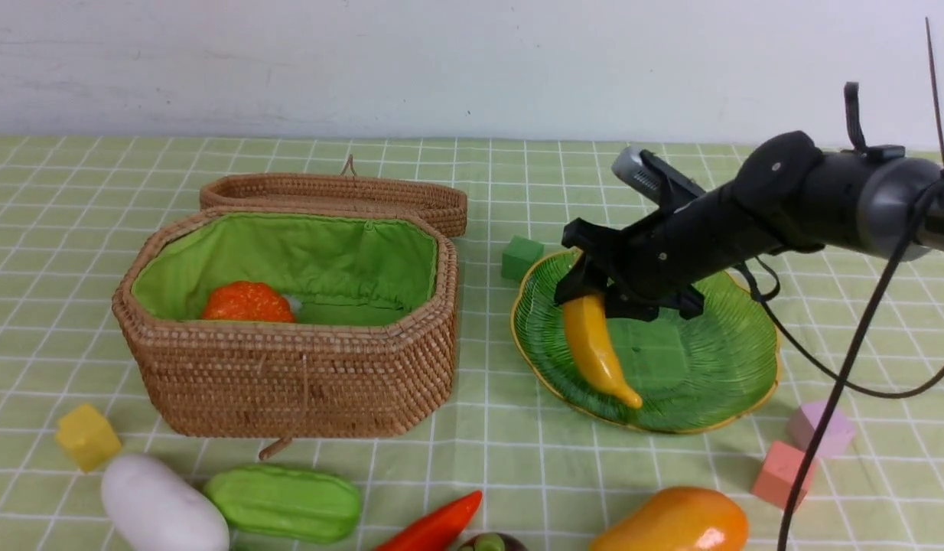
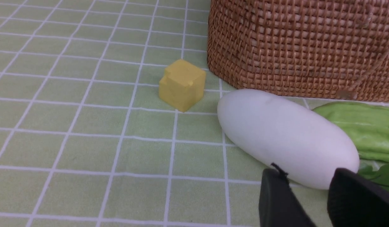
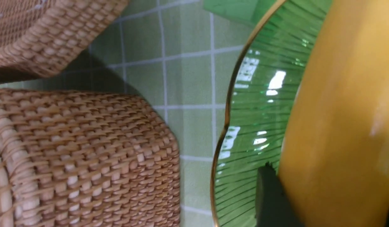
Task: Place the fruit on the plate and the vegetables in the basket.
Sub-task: Use the right arm to grab a banana and put it into the right plate, then use the right arm to grab a mango and put it into the right plate
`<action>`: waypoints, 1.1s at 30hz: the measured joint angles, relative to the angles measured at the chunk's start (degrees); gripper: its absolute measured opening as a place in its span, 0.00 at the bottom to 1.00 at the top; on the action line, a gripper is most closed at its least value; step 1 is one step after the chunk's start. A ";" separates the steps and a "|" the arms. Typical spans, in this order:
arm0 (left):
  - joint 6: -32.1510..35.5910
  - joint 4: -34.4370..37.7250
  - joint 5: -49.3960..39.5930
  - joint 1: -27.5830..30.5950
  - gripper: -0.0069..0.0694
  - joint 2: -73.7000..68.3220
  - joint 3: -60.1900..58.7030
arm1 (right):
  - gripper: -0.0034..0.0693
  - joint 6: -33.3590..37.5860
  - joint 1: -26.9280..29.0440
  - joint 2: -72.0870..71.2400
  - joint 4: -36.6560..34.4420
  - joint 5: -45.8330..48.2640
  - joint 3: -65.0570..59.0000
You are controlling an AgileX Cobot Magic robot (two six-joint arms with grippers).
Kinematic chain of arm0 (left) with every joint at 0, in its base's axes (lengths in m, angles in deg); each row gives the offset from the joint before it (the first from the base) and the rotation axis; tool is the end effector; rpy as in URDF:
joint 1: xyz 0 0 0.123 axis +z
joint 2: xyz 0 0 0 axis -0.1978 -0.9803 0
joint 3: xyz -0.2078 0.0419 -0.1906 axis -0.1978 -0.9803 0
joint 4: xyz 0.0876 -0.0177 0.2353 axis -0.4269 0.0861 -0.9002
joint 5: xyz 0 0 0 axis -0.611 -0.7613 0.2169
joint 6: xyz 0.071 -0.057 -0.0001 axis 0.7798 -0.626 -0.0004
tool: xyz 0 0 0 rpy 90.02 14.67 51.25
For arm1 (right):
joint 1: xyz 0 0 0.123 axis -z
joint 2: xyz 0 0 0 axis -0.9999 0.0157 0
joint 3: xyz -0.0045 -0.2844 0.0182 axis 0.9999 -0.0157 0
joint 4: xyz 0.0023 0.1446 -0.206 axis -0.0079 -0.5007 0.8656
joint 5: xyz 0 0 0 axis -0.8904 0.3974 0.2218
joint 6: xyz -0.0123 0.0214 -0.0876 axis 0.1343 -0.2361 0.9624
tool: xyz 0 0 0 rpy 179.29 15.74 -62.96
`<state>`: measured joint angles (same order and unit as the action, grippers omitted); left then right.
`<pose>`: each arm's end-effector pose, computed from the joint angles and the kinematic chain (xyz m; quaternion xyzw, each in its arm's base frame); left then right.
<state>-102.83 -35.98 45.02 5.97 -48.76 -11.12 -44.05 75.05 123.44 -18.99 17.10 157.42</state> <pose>0.0520 -0.0013 0.1696 -0.0392 0.8071 -0.0595 0.5861 0.4348 0.1474 0.1945 0.0722 0.9253 0.3047 0.2140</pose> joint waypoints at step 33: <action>0.00 0.00 0.00 0.00 0.40 0.00 0.00 | 0.86 -48.78 -11.62 -38.28 19.07 -0.55 -43.87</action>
<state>-102.83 -35.98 45.02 5.97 -48.76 -11.12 -92.83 63.43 85.16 0.08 16.55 113.55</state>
